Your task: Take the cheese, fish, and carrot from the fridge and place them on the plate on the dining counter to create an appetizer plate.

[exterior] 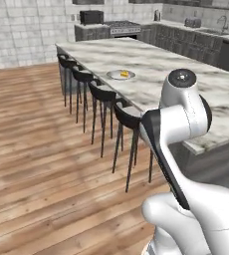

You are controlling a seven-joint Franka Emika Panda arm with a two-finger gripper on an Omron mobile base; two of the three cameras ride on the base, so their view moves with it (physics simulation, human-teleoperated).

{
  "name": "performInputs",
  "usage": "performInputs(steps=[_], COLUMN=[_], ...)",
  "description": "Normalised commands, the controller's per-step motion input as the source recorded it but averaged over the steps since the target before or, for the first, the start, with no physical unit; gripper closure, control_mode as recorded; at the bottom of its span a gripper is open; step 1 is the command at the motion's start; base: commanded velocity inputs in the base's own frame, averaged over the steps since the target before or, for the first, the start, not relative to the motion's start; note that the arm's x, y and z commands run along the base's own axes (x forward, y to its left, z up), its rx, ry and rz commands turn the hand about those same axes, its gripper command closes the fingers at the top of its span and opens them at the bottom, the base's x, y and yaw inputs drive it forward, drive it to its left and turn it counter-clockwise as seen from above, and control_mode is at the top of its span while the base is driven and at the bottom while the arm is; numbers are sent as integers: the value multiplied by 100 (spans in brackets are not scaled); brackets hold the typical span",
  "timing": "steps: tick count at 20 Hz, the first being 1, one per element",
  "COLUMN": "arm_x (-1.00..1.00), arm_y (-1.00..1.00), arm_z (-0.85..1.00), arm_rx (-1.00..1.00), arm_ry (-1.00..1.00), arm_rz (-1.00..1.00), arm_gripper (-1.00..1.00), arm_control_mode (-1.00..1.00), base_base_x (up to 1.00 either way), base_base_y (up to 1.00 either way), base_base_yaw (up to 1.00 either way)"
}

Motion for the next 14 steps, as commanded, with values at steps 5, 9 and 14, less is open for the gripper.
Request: performInputs(steps=[5, 9, 14], arm_x=[0, 0, 0], arm_y=[0, 0, 0], arm_z=[0, 0, 0], arm_rx=[0, 0, 0], arm_ry=[0, 0, 0], arm_rz=[0, 0, 0], arm_gripper=[100, 100, 100], arm_control_mode=[100, 100, 100], base_base_x=[70, 66, 59], base_base_y=[90, 92, 94], base_base_yaw=[-50, -50, -49])
